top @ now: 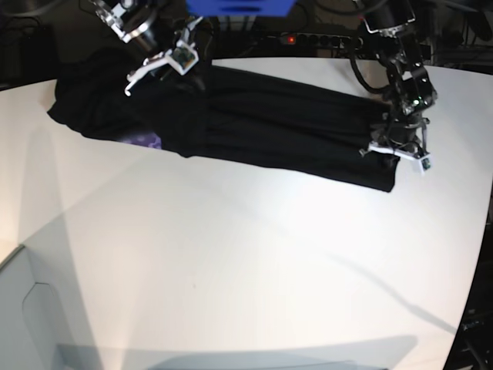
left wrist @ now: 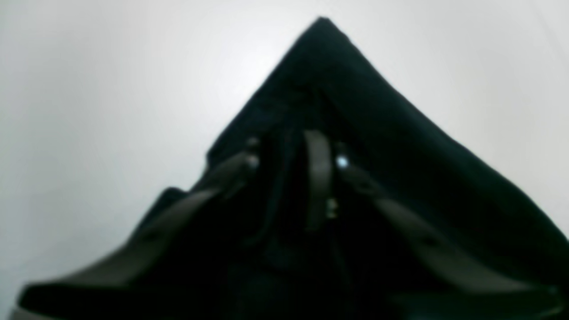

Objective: Fold the T-shirt properly

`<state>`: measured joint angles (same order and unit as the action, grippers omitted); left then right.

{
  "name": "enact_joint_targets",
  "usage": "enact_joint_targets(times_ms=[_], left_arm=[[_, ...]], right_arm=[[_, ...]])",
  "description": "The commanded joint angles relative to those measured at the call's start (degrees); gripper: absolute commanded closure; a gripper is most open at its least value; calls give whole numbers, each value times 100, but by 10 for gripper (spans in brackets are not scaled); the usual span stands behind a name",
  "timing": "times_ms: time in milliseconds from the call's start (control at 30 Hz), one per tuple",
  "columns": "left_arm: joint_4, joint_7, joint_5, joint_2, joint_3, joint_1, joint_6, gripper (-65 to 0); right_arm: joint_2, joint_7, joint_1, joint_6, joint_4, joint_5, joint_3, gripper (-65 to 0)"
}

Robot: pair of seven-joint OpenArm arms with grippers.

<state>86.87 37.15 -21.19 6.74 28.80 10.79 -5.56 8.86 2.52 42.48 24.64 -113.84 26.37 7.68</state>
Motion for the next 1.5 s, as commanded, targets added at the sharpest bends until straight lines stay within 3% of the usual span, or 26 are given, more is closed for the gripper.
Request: enact_joint_targets(times_ms=[0, 233, 433, 600, 667, 767, 900, 967, 1133, 1267, 1467], left_arm=[[144, 79, -13, 33, 8, 7, 33, -182], [838, 105, -22, 25, 114, 16, 33, -198], [1489, 140, -646, -37, 641, 25, 33, -199], [1374, 984, -1226, 192, 1151, -125, 24, -206], [1093, 1327, -1657, 367, 1371, -204, 16, -246], [495, 1811, -2413, 754, 1635, -230, -345, -368], [-542, 2259, -3327, 1449, 1758, -230, -1250, -580], [-1113, 2365, -3573, 1739, 1740, -248, -1646, -643], [-2116, 2488, -3591, 1985, 1450, -512, -2261, -650], [-2617, 2435, -3626, 1976, 905, -723, -2332, -650], [-2617, 2505, -3608, 1598, 756, -749, -2305, -650]], right_arm=[[-12, 148, -33, 10, -102, -74, -69, -65], [-205, 95, -419, 10, -93, -83, -377, -65], [-460, 86, -718, 19, -49, -83, -535, -66], [-469, -415, -1017, 19, -40, -92, -544, -66], [-469, -661, -1167, 19, -40, -338, -553, -66], [-469, -1004, -1334, 37, -49, -1077, -878, -66], [-460, -1461, -1501, 46, -49, -1789, -1283, -66], [-451, -1505, -1509, 46, -40, -1903, -1388, -66], [-460, -1479, -1483, 46, -40, -1903, -1414, -66], [-469, -1488, -1465, 46, -40, -1903, -1423, -66], [-469, -1514, -1448, 37, -40, -1903, -1432, -66]])
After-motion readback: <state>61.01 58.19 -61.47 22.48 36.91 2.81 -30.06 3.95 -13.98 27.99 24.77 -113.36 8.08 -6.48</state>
